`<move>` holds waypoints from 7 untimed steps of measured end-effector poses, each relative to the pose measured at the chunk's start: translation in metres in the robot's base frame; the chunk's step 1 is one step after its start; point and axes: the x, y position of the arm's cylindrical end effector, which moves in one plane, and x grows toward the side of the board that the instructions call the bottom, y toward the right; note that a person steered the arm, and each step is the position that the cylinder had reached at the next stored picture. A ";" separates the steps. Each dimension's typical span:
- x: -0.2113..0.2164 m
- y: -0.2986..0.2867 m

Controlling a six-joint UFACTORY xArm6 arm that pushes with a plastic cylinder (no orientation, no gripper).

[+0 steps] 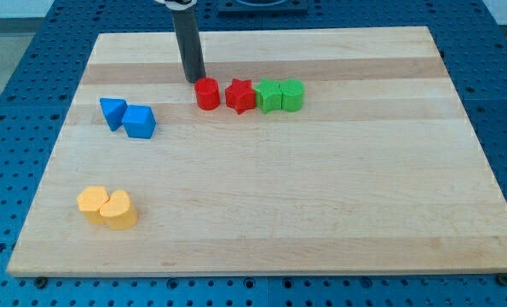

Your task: Move the green circle towards the top center of the board

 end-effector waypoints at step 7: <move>0.036 -0.041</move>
